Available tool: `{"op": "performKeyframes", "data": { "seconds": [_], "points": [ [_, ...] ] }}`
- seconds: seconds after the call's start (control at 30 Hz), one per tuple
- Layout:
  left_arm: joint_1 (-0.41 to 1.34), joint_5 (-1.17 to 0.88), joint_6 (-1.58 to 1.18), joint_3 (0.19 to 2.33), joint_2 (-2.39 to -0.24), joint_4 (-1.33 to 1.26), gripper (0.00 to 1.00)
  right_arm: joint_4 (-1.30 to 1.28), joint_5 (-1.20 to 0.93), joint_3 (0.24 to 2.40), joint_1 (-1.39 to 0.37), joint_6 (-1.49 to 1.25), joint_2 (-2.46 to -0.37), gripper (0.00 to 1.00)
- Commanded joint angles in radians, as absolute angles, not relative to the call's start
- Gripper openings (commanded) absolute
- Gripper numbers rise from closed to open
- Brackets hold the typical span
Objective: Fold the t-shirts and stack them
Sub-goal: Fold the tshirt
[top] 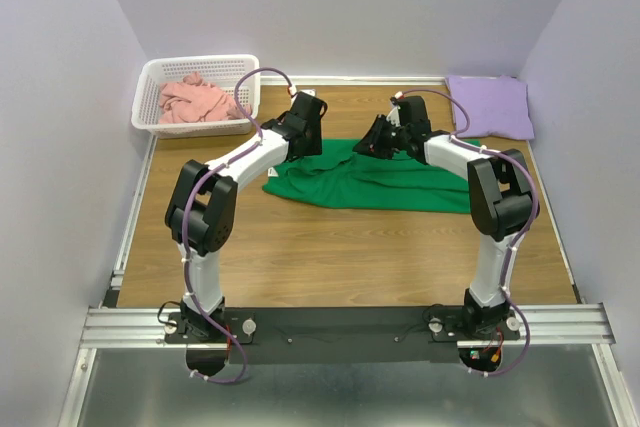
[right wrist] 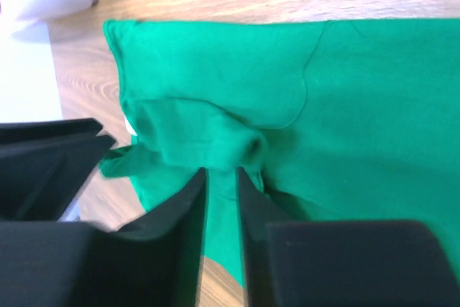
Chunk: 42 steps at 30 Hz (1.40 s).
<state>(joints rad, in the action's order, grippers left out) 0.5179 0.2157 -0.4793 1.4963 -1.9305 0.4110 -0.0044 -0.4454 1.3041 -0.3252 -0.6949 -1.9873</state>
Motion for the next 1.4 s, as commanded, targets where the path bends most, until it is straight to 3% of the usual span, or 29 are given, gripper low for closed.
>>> {"op": "performKeyframes", "data": {
  "seconds": [0.0,0.17,0.33,0.67,0.83,1.17,1.37],
  "points": [
    [0.503,0.255,-0.509,1.483,-1.885,0.391,0.63,-0.046,-0.371,1.301,-0.316,-0.683,-1.976,0.38],
    [0.459,0.274,-0.543,1.431,-1.729,0.422,0.68,-0.153,-0.258,1.347,-0.301,-0.585,-1.915,0.58],
    [0.44,0.298,-0.545,1.309,-1.574,0.468,0.68,-0.297,-0.108,1.322,-0.27,-0.474,-1.786,0.7],
    [0.371,0.232,-0.543,1.097,-1.541,0.411,0.56,-0.434,-0.022,1.05,-0.005,-0.485,-1.543,0.68],
    [0.37,0.2,-0.463,1.104,-1.586,0.344,0.57,-0.454,-0.014,1.005,0.09,-0.488,-1.519,0.68],
    [0.368,0.028,-0.22,0.996,-1.585,0.049,0.68,-0.449,-0.096,1.014,0.094,-0.445,-1.545,0.67],
    [0.37,-0.064,-0.106,1.014,-1.635,0.005,0.68,-0.448,-0.152,1.017,0.094,-0.454,-1.542,0.67]
  ]
}}
